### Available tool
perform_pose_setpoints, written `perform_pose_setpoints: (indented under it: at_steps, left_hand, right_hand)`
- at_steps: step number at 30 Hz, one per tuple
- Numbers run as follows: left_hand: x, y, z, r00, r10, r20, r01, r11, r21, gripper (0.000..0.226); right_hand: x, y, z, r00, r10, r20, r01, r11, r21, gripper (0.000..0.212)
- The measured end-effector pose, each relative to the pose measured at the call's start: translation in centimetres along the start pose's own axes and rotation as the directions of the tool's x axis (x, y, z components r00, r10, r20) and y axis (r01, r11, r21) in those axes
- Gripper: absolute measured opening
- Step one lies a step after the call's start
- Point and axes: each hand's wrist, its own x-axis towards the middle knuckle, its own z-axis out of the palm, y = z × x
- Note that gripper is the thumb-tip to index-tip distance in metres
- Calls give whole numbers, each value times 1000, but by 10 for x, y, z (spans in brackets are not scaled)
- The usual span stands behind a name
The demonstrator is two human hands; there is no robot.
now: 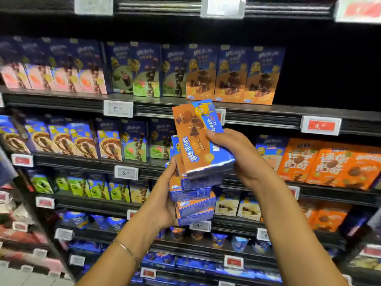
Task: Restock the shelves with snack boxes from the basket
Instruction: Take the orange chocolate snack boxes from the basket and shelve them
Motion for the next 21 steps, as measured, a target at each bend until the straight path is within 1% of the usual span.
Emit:
perform_pose_setpoints:
  at_steps: [2, 4, 7, 9, 11, 13, 17, 19, 21]
  left_hand:
    - [4, 2, 2, 1000, -10, 0, 10, 1000, -23, 75]
    - [4, 3, 3, 998, -58, -22, 57, 998, -30, 75]
    - [7, 6, 2, 997, -40, -64, 40, 999, 8, 84]
    - [7, 8, 6, 995, -29, -93, 30, 1000, 8, 78]
    - [7, 10, 6, 995, -32, -95, 30, 999, -22, 71]
    - [8, 11, 3, 994, -19, -108, 17, 1000, -17, 71]
    - [9, 14, -2, 991, -31, -131, 29, 999, -19, 71]
    - [10, 16, -4, 990, -43, -135, 40, 999, -23, 73]
    - [11, 17, -5, 989, -44, -143, 42, 999, -17, 75]
  right_hand:
    - [10, -11, -1, 998, -66, 20, 66, 997, 32, 70]
    - [23, -27, -3, 992, -127, 0, 127, 991, 52, 60]
    - [49, -52, -6, 976, -202, -85, 204, 979, 24, 42]
    - [69, -66, -7, 954, -246, -171, 240, 969, -55, 34]
    - [90, -73, -10, 911, -321, -260, 288, 945, -155, 36]
    - [110, -77, -12, 879, -377, -291, 305, 915, -263, 43]
    - [144, -71, -13, 904, -328, -273, 211, 900, -381, 52]
    - [154, -63, -14, 895, -339, -291, 172, 862, -477, 55]
    - [158, -57, -16, 865, -390, -315, 154, 804, -574, 58]
